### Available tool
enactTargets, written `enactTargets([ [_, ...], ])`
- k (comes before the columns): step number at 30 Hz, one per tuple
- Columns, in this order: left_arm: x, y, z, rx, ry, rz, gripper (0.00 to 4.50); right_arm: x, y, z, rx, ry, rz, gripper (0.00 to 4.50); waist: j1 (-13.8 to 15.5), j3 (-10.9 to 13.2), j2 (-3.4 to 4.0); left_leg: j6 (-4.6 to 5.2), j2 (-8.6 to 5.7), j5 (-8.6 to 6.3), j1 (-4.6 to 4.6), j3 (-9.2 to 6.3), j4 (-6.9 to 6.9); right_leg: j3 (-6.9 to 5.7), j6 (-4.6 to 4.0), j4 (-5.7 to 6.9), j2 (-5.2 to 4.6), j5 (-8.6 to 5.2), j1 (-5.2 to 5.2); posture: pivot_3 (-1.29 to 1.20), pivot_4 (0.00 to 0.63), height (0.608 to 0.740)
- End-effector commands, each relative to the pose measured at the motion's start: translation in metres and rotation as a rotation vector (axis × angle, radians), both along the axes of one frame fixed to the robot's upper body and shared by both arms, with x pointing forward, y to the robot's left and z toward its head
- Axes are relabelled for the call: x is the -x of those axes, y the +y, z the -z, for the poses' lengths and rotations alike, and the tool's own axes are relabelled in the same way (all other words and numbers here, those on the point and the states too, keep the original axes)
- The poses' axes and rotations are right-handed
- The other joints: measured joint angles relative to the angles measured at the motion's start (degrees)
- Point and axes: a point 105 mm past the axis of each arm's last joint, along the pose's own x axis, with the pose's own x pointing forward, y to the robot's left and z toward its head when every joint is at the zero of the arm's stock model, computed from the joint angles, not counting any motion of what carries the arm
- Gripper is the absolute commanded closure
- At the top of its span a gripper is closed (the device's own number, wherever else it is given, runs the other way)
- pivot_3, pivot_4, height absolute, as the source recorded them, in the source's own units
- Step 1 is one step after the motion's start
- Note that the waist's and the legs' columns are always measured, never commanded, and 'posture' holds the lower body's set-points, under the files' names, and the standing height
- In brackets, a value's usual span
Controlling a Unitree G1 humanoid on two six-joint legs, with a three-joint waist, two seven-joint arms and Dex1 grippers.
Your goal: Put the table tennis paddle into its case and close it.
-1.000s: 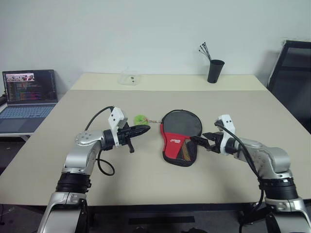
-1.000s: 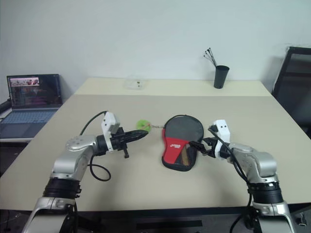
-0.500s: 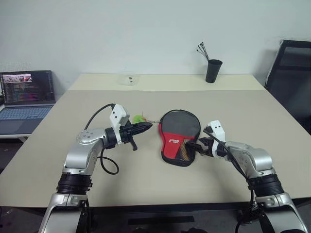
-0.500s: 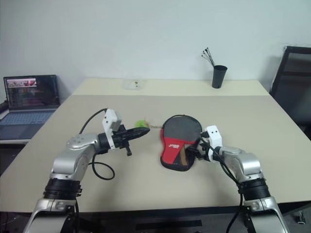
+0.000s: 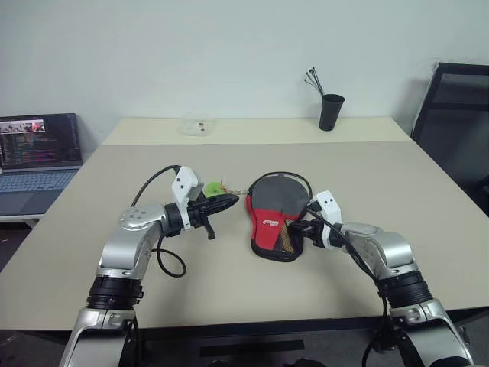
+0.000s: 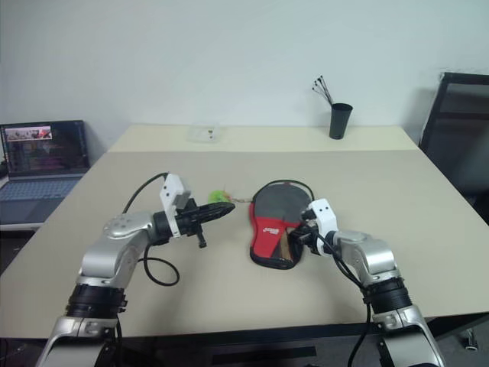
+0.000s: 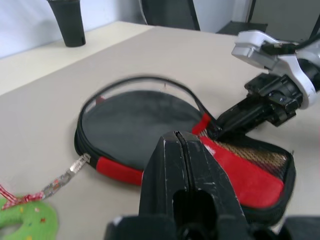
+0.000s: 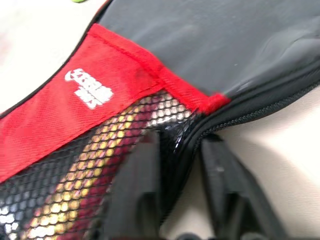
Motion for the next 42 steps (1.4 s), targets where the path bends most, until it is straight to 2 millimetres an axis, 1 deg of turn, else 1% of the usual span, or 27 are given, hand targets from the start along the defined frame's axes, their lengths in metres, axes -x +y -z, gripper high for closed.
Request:
enactTargets([
  [1, 0.013, 0.006, -0.003, -0.028, -0.007, 0.035, 4.5, 0.004, 0.017, 0.001, -0.001, 0.012, -0.065, 4.48, -0.49, 0.0, 0.0, 0.0, 0.02, 0.0, 0.01, 0.01, -0.02, 0.01, 0.0, 0.0, -0.01, 0.0, 0.0, 0.0, 0.15, 0.74],
  [5, 0.029, 0.016, 0.011, -0.079, 0.068, 0.074, 4.5, 0.006, 0.033, -0.012, -0.039, 0.002, -0.131, 4.48, -1.24, 0.0, 0.0, 0.0, 0.04, 0.0, 0.01, 0.02, -0.06, 0.04, -0.01, -0.01, -0.01, 0.0, -0.03, 0.0, 0.15, 0.74],
  [7, 0.034, 0.02, 0.015, -0.096, 0.087, 0.08, 4.5, 0.008, 0.039, -0.017, -0.043, 0.0, -0.166, 4.48, -1.27, 0.0, 0.01, 0.0, 0.06, 0.0, 0.01, 0.13, -0.11, 0.14, -0.01, -0.01, -0.01, 0.0, -0.1, 0.0, 0.15, 0.74],
  [14, 0.05, 0.023, 0.021, -0.125, 0.133, 0.12, 4.5, 0.026, 0.055, -0.018, -0.046, 0.029, -0.262, 4.48, -1.2, 0.0, 0.0, 0.0, 0.07, -0.01, -0.04, 0.36, -0.17, 0.36, -0.02, -0.02, -0.01, -0.01, -0.26, 0.0, 0.15, 0.74],
  [18, 0.055, 0.022, 0.023, -0.125, 0.146, 0.132, 4.5, 0.032, 0.053, -0.019, -0.057, 0.049, -0.222, 4.48, -1.13, 0.0, 0.0, -0.01, 0.06, -0.03, -0.07, 0.46, -0.18, 0.47, -0.02, -0.02, -0.02, -0.01, -0.33, 0.0, 0.15, 0.74],
  [19, 0.057, 0.021, 0.024, -0.125, 0.153, 0.142, 4.5, 0.036, 0.052, -0.019, -0.063, 0.06, -0.216, 4.48, -1.07, 0.0, 0.0, -0.02, 0.07, -0.03, -0.09, 0.47, -0.18, 0.47, -0.02, -0.01, -0.02, -0.01, -0.37, 0.0, 0.15, 0.74],
  [23, 0.063, 0.019, 0.027, -0.13, 0.172, 0.165, 4.5, 0.057, 0.049, -0.015, -0.065, 0.097, -0.207, 4.48, -0.96, 0.0, -0.01, -0.03, 0.06, -0.04, -0.16, 0.51, -0.21, 0.52, -0.02, -0.02, -0.07, -0.01, -0.46, 0.0, 0.15, 0.74],
  [28, 0.07, 0.019, 0.03, -0.136, 0.197, 0.188, 4.5, 0.09, 0.054, -0.009, -0.092, 0.16, -0.193, 4.48, -0.99, -0.02, -0.03, -0.05, 0.05, -0.05, -0.22, 0.56, -0.23, 0.62, -0.02, -0.01, -0.09, -0.01, -0.57, 0.0, 0.15, 0.74],
  [31, 0.073, 0.02, 0.03, -0.143, 0.206, 0.199, 4.5, 0.102, 0.055, -0.005, -0.096, 0.19, -0.188, 4.48, -0.99, -0.03, -0.05, -0.05, 0.05, -0.05, -0.21, 0.55, -0.22, 0.62, -0.02, 0.0, -0.08, -0.01, -0.57, 0.0, 0.15, 0.74],
  [35, 0.073, 0.021, 0.03, -0.15, 0.213, 0.209, 4.5, 0.108, 0.052, -0.003, -0.09, 0.208, -0.174, 4.48, -0.98, -0.05, -0.08, -0.05, 0.02, -0.05, -0.2, 0.56, -0.22, 0.62, -0.01, 0.0, -0.08, -0.01, -0.56, 0.0, 0.15, 0.74],
  [42, 0.072, 0.021, 0.032, -0.152, 0.212, 0.211, 4.5, 0.105, 0.044, 0.0, -0.068, 0.207, -0.15, 4.48, -0.96, -0.06, -0.1, -0.05, -0.01, -0.06, -0.21, 0.57, -0.23, 0.64, -0.01, -0.03, -0.09, -0.01, -0.57, 0.0, 0.15, 0.74],
])
